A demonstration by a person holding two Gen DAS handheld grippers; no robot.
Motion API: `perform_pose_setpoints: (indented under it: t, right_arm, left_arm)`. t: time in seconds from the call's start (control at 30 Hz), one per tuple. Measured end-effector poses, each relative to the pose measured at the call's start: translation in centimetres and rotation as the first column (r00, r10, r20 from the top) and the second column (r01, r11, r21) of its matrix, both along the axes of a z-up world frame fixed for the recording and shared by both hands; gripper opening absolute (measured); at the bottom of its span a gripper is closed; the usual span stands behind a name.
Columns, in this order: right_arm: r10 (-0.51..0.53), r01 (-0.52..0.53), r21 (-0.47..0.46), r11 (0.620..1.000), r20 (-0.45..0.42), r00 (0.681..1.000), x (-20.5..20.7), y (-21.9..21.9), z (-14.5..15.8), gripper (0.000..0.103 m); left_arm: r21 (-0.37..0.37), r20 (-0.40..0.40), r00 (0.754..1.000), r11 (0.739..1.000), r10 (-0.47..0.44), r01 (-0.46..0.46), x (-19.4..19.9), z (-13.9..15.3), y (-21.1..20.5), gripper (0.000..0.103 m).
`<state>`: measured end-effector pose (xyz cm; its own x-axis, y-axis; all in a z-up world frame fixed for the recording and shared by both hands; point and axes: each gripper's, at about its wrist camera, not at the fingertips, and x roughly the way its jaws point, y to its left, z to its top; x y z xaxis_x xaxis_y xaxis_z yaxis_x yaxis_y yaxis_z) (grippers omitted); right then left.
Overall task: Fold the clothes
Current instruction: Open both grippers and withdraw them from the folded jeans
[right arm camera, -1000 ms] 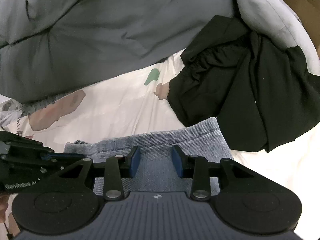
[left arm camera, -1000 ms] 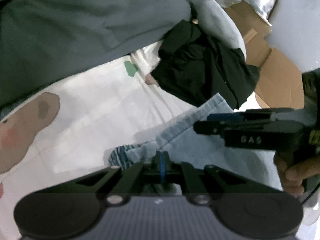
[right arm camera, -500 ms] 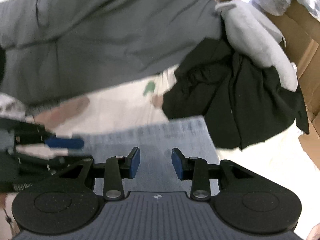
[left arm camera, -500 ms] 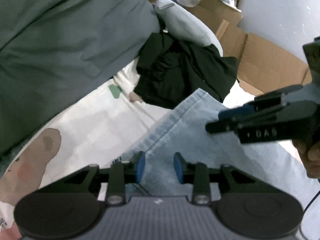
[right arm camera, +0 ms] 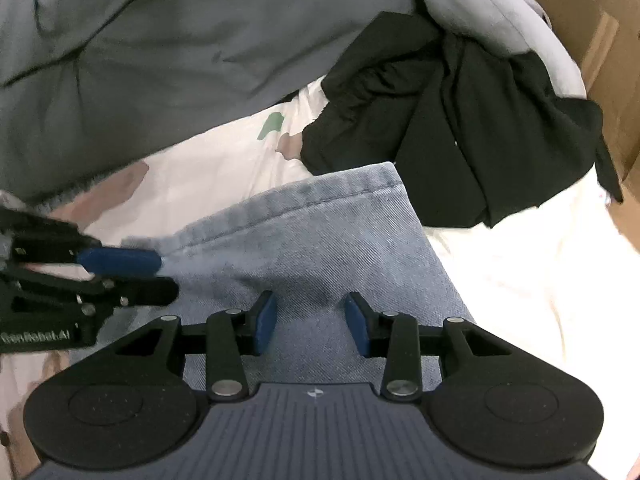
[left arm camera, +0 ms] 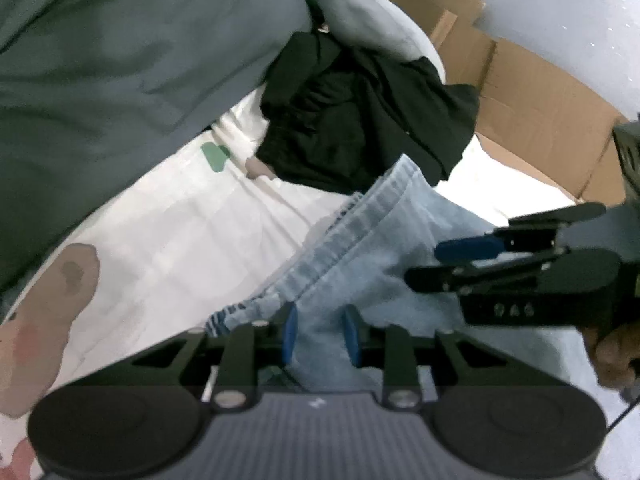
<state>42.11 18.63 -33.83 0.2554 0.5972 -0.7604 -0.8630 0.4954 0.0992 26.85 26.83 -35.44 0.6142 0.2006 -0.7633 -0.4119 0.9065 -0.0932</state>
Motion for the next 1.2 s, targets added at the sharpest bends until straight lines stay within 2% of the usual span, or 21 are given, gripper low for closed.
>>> perform_pose_setpoints:
  t: [0.1,0.23,0.33,0.37,0.43,0.5,0.73,0.83,1.03,1.1,1.2]
  right_arm:
    - [-0.024,0.024,-0.009,1.0,-0.006,1.0,-0.2,-0.1,1.2,0.045]
    - [-0.033,0.035,0.049,0.998,-0.034,0.999,-0.5,-2.5,3.9,0.044]
    - [-0.056,0.063,0.063,0.996,-0.106,0.993,0.0,-4.7,5.5,0.044]
    - [-0.062,0.07,0.062,0.996,-0.116,0.991,0.1,-5.6,5.9,0.045]
    - [-0.082,0.091,0.059,0.994,-0.133,0.988,0.3,-7.2,6.5,0.045]
    - [-0.102,0.111,0.056,0.992,-0.149,0.984,0.4,-8.8,7.2,0.045]
    - [-0.148,0.153,0.015,0.988,-0.173,0.974,-0.5,-15.5,8.8,0.046]
    - [-0.139,0.138,-0.017,0.99,-0.156,0.978,-1.2,-18.8,9.3,0.046]
    - [-0.194,0.188,-0.059,0.98,-0.128,0.973,-2.8,-26.2,8.9,0.045]
    - [-0.226,0.221,-0.053,0.974,-0.126,0.966,-3.5,-28.5,8.4,0.045]
    - [-0.266,0.264,-0.04,0.964,-0.113,0.957,-4.8,-31.3,7.5,0.045]
  left_arm:
    - [0.028,0.015,1.0,1.0,0.01,-0.01,-0.4,1.4,-0.6,0.031]
    - [0.039,0.017,1.0,0.999,0.014,-0.015,-1.3,2.7,-1.3,0.036]
    - [0.031,0.005,1.0,0.999,0.02,-0.02,-1.8,3.3,-1.7,0.038]
    - [0.026,0.005,1.0,0.999,0.019,-0.019,-1.9,3.6,-1.9,0.041]
    - [0.02,0.008,1.0,1.0,0.017,-0.017,-2.2,4.1,-2.4,0.055]
    - [0.028,0.015,1.0,1.0,0.006,-0.007,-2.5,4.7,-3.1,0.058]
    - [0.024,-0.011,0.999,0.998,-0.053,0.054,-2.5,6.3,-5.3,0.059]
    - [0.022,-0.027,0.995,0.995,-0.097,0.098,-2.2,6.7,-6.4,0.06]
    - [0.022,-0.057,0.986,0.987,-0.159,0.16,-1.4,6.4,-8.5,0.06]
    - [-0.051,-0.048,0.989,0.99,-0.137,0.135,-1.2,6.1,-8.2,0.06]
    - [-0.063,-0.103,0.99,0.994,-0.094,0.088,-0.6,4.9,-8.1,0.061]
